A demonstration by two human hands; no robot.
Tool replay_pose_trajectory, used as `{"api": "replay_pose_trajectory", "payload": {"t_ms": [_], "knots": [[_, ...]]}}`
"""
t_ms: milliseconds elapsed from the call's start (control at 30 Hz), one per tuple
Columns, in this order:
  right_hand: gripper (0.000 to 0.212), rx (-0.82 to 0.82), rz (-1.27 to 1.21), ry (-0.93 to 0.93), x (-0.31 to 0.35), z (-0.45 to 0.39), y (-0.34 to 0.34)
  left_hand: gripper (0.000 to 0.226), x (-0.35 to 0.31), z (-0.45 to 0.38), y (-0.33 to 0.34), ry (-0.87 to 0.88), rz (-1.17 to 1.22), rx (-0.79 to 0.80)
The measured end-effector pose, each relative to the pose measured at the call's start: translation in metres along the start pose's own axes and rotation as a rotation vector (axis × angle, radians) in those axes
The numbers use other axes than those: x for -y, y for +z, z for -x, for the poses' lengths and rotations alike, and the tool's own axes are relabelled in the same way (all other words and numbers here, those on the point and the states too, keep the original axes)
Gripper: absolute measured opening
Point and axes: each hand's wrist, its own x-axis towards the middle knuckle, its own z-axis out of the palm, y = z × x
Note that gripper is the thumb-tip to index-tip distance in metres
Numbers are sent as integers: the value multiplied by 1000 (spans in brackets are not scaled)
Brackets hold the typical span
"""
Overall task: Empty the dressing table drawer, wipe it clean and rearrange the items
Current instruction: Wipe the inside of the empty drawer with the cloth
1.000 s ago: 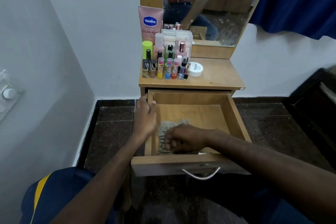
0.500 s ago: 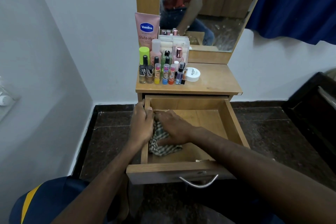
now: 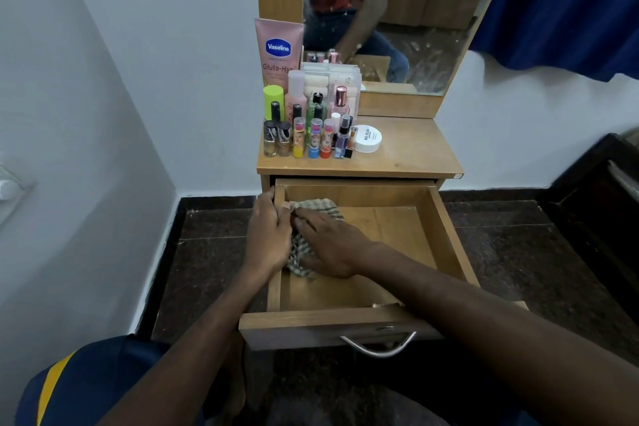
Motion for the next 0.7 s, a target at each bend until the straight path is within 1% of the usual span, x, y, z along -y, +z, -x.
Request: {"api": "replay_pose_trajectory", "payload": {"t_ms": [100, 167, 433, 533, 600, 633, 700], "knots": [[83, 19, -2, 61, -4, -3, -5, 41, -1, 1, -1, -1, 14, 8], [82, 45, 7, 137, -16, 5, -8, 42, 0, 0, -1, -12, 33, 14], [80, 95, -44, 580, -78, 74, -15, 44, 2, 1, -1, -17, 50, 10], [81, 102, -78, 701, -82, 73, -25, 43, 0, 2, -2, -23, 53, 12], [81, 97, -69, 795, -70, 63, -31, 43, -2, 3, -3, -26, 57, 18], [72, 83, -21, 820, -64, 57, -32, 43, -2, 3, -3, -31, 61, 23], [38, 109, 160, 805, -54, 49, -34, 44, -2, 3, -4, -35, 61, 26]]}}
